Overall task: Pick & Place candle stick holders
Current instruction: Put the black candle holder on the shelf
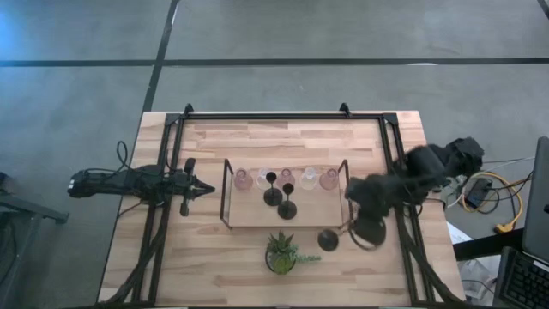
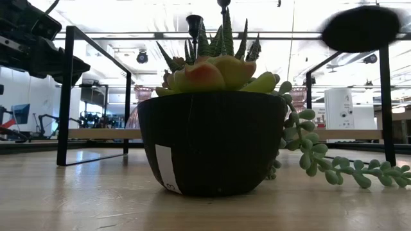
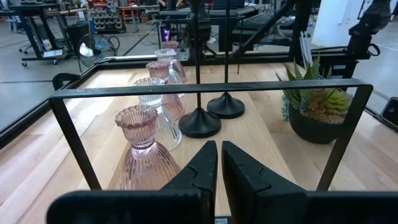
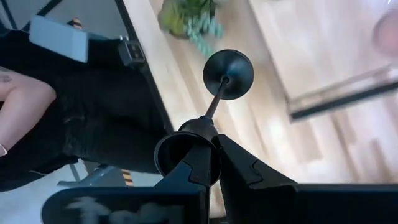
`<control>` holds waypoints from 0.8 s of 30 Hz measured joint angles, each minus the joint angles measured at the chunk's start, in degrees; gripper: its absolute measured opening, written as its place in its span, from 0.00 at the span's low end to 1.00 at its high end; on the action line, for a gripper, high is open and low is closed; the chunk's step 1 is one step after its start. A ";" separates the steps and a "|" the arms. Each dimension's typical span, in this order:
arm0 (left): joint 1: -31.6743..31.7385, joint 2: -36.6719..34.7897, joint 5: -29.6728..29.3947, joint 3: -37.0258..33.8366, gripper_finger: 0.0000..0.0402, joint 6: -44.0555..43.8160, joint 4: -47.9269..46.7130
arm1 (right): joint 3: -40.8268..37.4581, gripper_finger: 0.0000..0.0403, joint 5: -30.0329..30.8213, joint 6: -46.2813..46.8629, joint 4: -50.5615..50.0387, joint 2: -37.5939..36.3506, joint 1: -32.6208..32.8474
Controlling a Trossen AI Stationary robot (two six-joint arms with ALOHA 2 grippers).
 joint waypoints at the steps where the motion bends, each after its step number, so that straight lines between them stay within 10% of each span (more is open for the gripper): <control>1: -0.01 0.00 -0.01 0.00 0.07 0.00 -0.01 | 0.58 0.03 -0.50 -2.42 -0.07 0.11 -1.84; 24: 0.00 0.00 -0.22 -0.01 0.07 0.00 0.00 | 0.35 0.03 -4.51 -31.50 -0.04 6.96 -25.78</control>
